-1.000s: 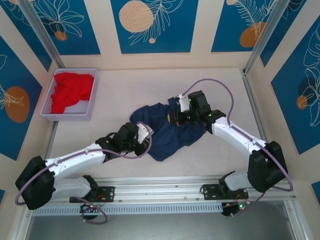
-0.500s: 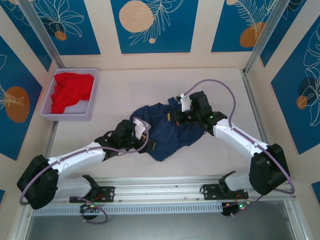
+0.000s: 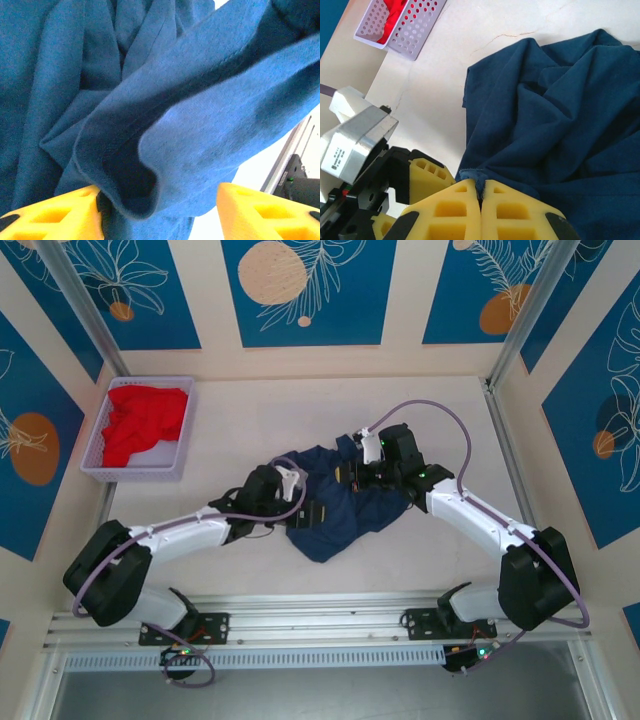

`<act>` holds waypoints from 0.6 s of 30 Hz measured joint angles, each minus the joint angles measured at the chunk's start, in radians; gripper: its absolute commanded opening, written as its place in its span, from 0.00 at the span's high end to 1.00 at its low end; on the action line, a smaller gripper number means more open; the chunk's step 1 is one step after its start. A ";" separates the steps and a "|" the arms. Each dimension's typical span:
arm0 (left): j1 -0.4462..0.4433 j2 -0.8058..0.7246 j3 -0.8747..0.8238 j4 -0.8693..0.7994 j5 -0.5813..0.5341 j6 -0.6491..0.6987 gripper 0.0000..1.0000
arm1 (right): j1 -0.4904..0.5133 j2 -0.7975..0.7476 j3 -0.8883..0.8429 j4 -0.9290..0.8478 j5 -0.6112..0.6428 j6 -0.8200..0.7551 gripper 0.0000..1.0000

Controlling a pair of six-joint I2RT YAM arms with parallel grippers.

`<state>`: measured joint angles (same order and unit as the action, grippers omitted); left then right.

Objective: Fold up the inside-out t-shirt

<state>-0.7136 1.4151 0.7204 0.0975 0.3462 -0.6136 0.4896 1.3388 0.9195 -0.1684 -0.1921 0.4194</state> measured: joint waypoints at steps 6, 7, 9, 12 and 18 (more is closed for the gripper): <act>-0.005 -0.031 0.053 -0.137 -0.105 -0.043 0.32 | 0.000 0.000 0.000 0.000 0.001 0.000 1.00; -0.010 -0.040 0.064 -0.168 -0.129 -0.043 0.32 | 0.000 0.000 0.000 0.000 0.001 0.000 1.00; -0.021 -0.056 0.085 -0.213 -0.166 -0.047 0.34 | 0.000 0.000 0.000 0.000 0.001 0.000 1.00; -0.055 -0.074 0.119 -0.260 -0.200 -0.063 0.37 | 0.000 0.000 0.000 0.001 0.001 0.000 1.00; -0.089 -0.065 0.165 -0.302 -0.229 -0.113 0.43 | 0.002 0.000 0.000 0.001 0.001 0.000 1.00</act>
<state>-0.8028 1.3499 0.8852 -0.2047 0.1169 -0.7269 0.4915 1.3388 0.9195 -0.1673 -0.1909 0.4198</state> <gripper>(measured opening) 0.572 0.068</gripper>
